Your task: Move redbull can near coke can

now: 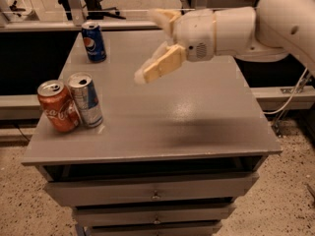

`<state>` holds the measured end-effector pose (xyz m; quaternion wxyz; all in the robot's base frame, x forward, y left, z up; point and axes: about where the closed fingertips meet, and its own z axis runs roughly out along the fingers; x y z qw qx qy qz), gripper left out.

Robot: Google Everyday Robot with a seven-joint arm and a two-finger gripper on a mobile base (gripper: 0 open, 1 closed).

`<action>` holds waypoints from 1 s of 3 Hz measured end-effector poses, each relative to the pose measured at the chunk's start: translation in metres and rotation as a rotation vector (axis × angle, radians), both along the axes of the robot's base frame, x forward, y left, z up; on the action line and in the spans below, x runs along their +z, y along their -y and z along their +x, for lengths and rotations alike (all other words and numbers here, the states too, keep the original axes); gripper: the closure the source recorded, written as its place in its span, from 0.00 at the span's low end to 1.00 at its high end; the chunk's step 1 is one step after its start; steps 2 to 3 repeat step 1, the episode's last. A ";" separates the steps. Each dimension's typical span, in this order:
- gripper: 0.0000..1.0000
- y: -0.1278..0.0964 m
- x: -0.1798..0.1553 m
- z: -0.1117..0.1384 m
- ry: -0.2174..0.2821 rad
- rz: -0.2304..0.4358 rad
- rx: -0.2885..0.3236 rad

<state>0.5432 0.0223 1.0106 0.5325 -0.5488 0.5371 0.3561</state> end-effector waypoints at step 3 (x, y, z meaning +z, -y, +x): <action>0.00 0.030 0.008 0.012 0.019 0.017 -0.104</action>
Offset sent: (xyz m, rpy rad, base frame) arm 0.0000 0.0000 0.0000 0.0000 0.0000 0.0000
